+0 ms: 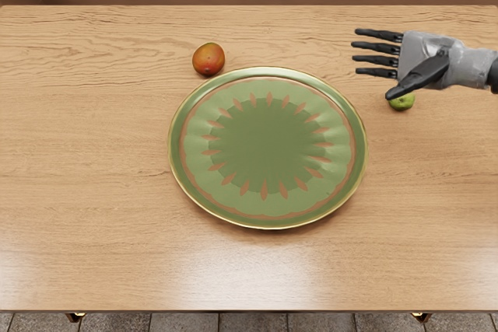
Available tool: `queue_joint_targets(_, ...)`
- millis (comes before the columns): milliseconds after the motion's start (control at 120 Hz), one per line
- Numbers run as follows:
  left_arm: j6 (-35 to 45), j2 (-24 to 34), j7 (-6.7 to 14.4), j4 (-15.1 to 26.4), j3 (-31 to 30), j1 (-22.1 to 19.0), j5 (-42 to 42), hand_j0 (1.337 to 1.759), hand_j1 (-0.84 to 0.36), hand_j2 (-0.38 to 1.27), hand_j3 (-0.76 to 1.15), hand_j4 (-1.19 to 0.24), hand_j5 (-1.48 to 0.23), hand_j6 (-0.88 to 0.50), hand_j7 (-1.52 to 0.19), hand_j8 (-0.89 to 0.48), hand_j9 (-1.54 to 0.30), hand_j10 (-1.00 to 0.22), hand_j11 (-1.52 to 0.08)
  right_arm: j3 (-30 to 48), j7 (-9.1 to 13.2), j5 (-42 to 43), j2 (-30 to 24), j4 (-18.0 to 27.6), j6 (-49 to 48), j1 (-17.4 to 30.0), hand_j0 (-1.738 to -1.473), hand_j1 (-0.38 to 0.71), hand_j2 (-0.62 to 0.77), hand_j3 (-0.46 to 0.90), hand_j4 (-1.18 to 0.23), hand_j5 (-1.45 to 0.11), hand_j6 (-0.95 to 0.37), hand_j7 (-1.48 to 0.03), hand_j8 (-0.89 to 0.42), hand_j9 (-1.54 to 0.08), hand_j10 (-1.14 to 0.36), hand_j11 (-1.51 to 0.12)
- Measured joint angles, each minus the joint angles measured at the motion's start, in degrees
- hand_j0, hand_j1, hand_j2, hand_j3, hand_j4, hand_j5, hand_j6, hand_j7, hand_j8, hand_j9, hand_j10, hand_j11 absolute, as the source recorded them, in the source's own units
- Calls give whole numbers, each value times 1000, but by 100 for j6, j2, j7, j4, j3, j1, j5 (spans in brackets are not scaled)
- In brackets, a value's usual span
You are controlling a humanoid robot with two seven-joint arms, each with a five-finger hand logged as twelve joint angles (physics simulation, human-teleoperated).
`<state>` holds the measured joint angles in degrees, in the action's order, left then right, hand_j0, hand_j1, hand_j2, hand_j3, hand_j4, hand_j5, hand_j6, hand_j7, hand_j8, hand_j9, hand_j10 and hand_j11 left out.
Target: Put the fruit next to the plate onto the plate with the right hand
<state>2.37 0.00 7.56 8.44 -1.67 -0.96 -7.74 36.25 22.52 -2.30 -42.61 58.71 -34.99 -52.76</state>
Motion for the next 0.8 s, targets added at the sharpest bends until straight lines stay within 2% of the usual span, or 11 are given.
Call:
queue_joint_targets(108,0,0,0,0,0,4,0,1657,345,1,0,-3,-4,-4,-4,-3,-4,-3,-4,-5,199,390,162,85,-2,-140,-1657,-340,-2,0,-8,-10,-7,-10,-7,-10,-7,-10)
queue_joint_targets(175,0,0,0,0,0,0,0,1657,346,1,0,-3,-4,-3,-4,-3,-4,-3,-4,39,241,1125,163,-91,-3,-344,-1657,-338,-2,0,-9,-12,-9,-12,-9,-12,-9,-12)
queue_joint_targets(225,0,0,0,0,1,1,1,1658,345,1,0,-3,-4,-4,-4,-3,-4,-3,-4,226,198,1919,235,-314,-3,-563,-1657,-335,-2,0,-12,-15,-11,-16,-11,-15,-11,-15)
queue_joint_targets(267,0,0,0,0,1,0,1,1658,346,1,0,-3,-4,-3,-4,-3,-4,-3,-4,400,27,2670,350,-443,-3,-749,-1658,-333,-2,0,-14,-18,-13,-18,-13,-18,-13,-18)
queue_joint_targets(342,0,0,0,0,0,0,0,1658,346,1,0,-3,-4,-3,-4,-3,-4,-3,-4,148,-721,4018,516,-577,198,-1018,-1658,-330,-3,0,-16,-21,-16,-21,-16,-21,-16,-21)
queue_joint_targets(492,0,0,0,0,0,0,0,1658,346,1,0,-3,-4,-4,-4,-3,-4,-3,-4,-2486,-1954,6681,621,-763,2057,-1771,-1658,-327,-3,0,-21,-25,-22,-25,-21,-25,-21,-25)
queue_joint_targets(550,0,0,0,0,0,0,0,1658,346,1,0,-3,-4,-4,-4,-4,-4,-3,-4,-3277,-2793,7424,627,-804,2358,-1982,-1658,-327,-3,0,-22,-25,-23,-25,-22,-25,-21,-25)
queue_joint_targets(625,0,0,0,0,0,0,0,1658,345,1,0,-4,-4,-4,-4,-4,-4,-3,-4,-4241,-4114,7956,656,-993,2566,-2254,-1658,-327,-3,0,-23,-25,-24,-25,-23,-25,-21,-25)
queue_joint_targets(667,0,0,0,0,1,0,0,1658,346,1,0,-3,-4,-4,-4,-4,-4,-3,-4,-4573,-4654,8117,728,-1208,2636,-2337,-1658,-327,-2,0,-24,-26,-25,-25,-24,-26,-22,-26)
queue_joint_targets(725,0,0,0,0,1,0,0,1658,346,1,0,-3,-4,-4,-4,-3,-4,-3,-4,-4833,-5125,8165,807,-1439,2697,-2404,-1658,-332,-1,0,-20,-21,-22,-20,-20,-21,-19,-21)
queue_joint_targets(800,0,0,0,0,1,0,0,1658,345,1,0,-3,-4,-4,-4,-4,-4,-3,-4,-5035,-5447,8042,893,-1700,2738,-2382,-1658,-337,0,0,-16,-15,-18,-15,-16,-15,-15,-15)
